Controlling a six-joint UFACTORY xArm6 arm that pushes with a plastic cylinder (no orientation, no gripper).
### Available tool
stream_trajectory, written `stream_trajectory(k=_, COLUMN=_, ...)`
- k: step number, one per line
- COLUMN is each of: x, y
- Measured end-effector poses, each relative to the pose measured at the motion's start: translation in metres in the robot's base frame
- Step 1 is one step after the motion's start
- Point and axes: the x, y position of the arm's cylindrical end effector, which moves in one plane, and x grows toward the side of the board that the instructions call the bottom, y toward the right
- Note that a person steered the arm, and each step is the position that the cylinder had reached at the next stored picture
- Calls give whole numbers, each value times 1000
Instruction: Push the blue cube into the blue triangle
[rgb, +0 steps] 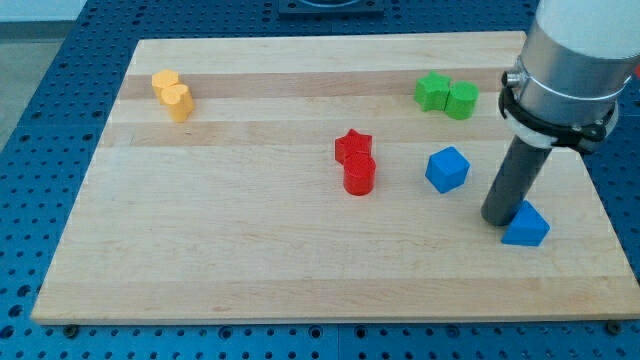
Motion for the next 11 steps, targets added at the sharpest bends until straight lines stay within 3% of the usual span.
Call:
stream_trajectory(k=1, x=20, y=12)
stream_trajectory(k=3, x=19, y=13)
stream_trajectory(k=5, x=-49, y=-24)
stream_trajectory(k=7, x=-61, y=-27)
stream_trajectory(k=10, x=-148, y=-59)
stream_trajectory(k=11, x=-156, y=-77)
